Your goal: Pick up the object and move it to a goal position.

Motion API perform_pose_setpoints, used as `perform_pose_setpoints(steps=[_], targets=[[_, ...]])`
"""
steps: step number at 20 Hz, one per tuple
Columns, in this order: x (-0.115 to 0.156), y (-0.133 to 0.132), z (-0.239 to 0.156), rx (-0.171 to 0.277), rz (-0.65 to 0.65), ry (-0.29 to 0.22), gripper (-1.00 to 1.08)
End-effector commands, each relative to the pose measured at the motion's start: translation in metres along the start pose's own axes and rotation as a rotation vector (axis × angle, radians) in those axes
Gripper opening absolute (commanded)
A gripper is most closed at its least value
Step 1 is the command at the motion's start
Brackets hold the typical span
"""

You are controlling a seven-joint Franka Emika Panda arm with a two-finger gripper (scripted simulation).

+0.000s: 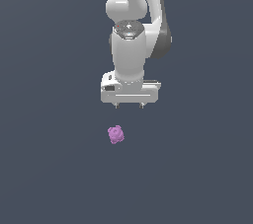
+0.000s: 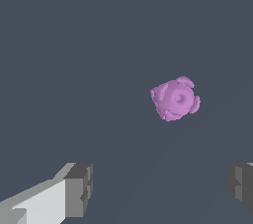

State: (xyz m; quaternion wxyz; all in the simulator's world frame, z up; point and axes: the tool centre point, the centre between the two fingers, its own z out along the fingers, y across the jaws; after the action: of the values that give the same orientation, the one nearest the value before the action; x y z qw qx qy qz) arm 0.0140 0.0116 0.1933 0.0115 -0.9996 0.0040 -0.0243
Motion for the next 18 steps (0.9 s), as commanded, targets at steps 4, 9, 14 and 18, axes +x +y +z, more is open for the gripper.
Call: perform_pose_setpoints(steps=[4, 9, 14, 18], targets=[[0.003, -0.007, -0.005, 0.006, -0.009, 0.012, 1.0], [0.012, -0.031, -0.022, 0.028, -0.034, 0.054, 1.0], [0.012, -0.03, -0.02, 0.026, -0.037, 0.051, 1.0], [0.016, -0.025, -0.013, 0.022, -0.059, 0.046, 1.0]])
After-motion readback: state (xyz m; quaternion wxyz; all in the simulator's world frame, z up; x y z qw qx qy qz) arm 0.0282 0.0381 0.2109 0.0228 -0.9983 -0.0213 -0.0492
